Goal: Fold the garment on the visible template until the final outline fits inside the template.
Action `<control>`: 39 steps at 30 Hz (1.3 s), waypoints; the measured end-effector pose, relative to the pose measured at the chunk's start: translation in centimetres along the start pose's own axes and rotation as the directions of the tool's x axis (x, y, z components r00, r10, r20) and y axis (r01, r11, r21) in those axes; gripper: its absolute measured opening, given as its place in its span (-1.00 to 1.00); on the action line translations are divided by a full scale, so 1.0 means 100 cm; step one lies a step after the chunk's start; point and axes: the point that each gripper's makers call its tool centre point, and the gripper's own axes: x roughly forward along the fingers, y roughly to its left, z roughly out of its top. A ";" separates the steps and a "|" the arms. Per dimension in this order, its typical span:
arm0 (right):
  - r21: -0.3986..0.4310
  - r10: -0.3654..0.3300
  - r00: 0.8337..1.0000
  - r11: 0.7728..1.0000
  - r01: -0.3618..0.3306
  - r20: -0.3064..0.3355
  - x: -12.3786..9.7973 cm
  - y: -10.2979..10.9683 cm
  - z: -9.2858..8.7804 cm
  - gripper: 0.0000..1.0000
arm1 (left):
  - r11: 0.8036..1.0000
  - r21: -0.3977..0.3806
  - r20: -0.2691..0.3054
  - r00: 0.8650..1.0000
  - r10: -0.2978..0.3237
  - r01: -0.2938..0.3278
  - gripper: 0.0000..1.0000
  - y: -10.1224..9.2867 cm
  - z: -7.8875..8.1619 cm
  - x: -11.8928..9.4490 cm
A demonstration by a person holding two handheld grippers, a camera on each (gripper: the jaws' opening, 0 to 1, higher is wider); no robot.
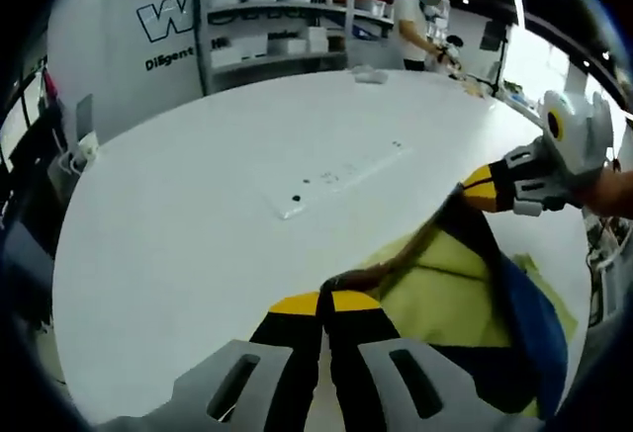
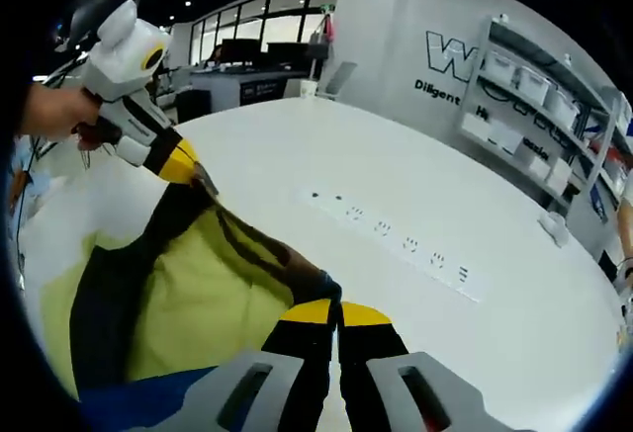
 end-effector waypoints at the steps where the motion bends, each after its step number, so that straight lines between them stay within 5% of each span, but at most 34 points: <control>1: -0.009 -0.003 1.000 1.000 0.003 -0.010 0.002 0.000 -0.002 -1.00 | 1.000 -0.006 -0.002 1.000 0.001 -0.001 -0.90 0.001 -0.001 0.003; 21: 0.004 -0.019 0.995 1.000 0.019 -0.102 0.032 0.003 -0.022 -1.00 | 0.997 -0.072 -0.043 0.999 0.022 -0.025 -0.88 0.015 -0.023 0.033; 27: 0.019 -0.057 0.994 0.998 0.059 -0.088 0.031 -0.004 -0.019 -0.70 | 0.997 -0.030 -0.024 0.997 0.072 -0.073 -0.55 0.025 -0.019 0.028; 39: 0.076 -0.049 0.998 0.996 0.053 -0.042 0.006 -0.009 -0.019 -0.45 | 0.997 -0.026 -0.002 0.998 0.066 -0.066 -0.55 0.023 -0.020 0.006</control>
